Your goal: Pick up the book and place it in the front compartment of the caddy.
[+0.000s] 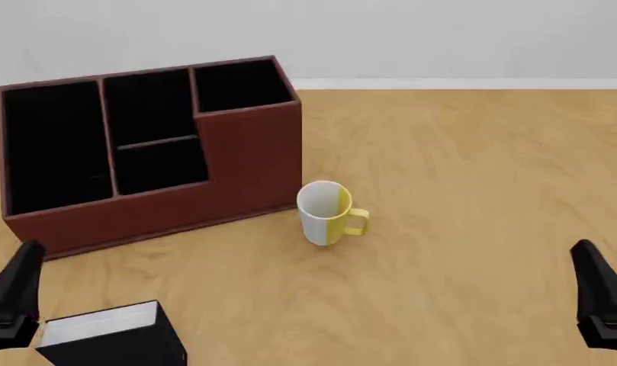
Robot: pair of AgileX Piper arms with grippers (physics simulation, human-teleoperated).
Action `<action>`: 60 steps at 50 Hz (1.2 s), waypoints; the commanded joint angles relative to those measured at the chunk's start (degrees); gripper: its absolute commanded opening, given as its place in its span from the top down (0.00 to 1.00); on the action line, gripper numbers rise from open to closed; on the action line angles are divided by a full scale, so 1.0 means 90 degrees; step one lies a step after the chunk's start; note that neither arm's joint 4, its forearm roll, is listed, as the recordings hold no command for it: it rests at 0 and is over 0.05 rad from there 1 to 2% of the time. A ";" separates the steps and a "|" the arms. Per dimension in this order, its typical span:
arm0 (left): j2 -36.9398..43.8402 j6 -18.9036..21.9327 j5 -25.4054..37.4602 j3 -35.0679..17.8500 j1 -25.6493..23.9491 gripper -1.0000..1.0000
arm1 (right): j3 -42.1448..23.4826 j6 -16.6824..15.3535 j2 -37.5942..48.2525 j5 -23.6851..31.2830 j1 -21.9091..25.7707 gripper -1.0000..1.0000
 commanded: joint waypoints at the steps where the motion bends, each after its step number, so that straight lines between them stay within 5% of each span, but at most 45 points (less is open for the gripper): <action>1: 0.0329 -0.0240 -0.0210 -0.0017 -0.0046 0.00 | -0.0016 0.0023 0.0035 -0.0003 0.0008 0.00; 9: 0.1696 -0.0452 -0.0669 -0.0522 -0.0842 0.00 | -0.0013 0.0028 0.0042 -0.0012 0.0007 0.00; 13: 0.2571 -0.0095 -0.0699 -0.0961 -0.1104 0.00 | -0.0012 0.0028 0.0045 -0.0015 0.0006 0.00; 14: 0.2884 0.0434 -0.0843 -0.1029 -0.1067 0.00 | -0.0012 0.0029 0.0047 -0.0017 0.0006 0.00; 16: 0.3602 0.0126 -0.0908 -0.1180 -0.1441 0.00 | -0.0012 0.0029 0.0047 -0.0017 0.0006 0.00; 17: 0.3382 0.0546 -0.0855 -0.1260 -0.1148 0.00 | -0.0012 0.0029 0.0047 -0.0016 0.0006 0.00; 19: 0.3945 0.0550 -0.0930 -0.1397 -0.1162 0.00 | -0.0013 0.0030 0.0046 -0.0015 0.0006 0.00; 20: 0.3382 0.0662 -0.0606 -0.1551 -0.1102 0.00 | -0.0013 0.0030 0.0046 -0.0015 0.0006 0.00; 26: 0.3892 0.1120 -0.0128 -0.2017 -0.1216 0.00 | -0.0013 0.0031 0.0046 -0.0014 0.0005 0.00; 33: 0.3753 0.2385 0.1123 -0.2591 -0.1821 0.00 | -0.0015 0.0032 0.0052 -0.0019 0.0004 0.00; 35: 0.4104 0.2263 0.1469 -0.2825 -0.1892 0.00 | -0.0015 0.0032 0.0054 -0.0020 0.0004 0.00; 36: 0.3750 0.2869 0.1622 -0.2798 -0.1936 0.00 | -0.0015 0.0032 0.0055 -0.0021 0.0004 0.00; 38: 0.3919 0.2679 0.2221 -0.3153 -0.2115 0.00 | -0.0016 0.0032 0.0056 -0.0021 0.0004 0.00; 48: 0.3613 0.3722 0.3870 -0.3888 -0.2431 0.00 | -0.0017 0.0033 0.0069 -0.0033 0.0004 0.00; 60: 0.3989 0.4898 0.4681 -0.4391 -0.2093 0.00 | -0.0018 0.0034 0.0070 -0.0034 0.0003 0.00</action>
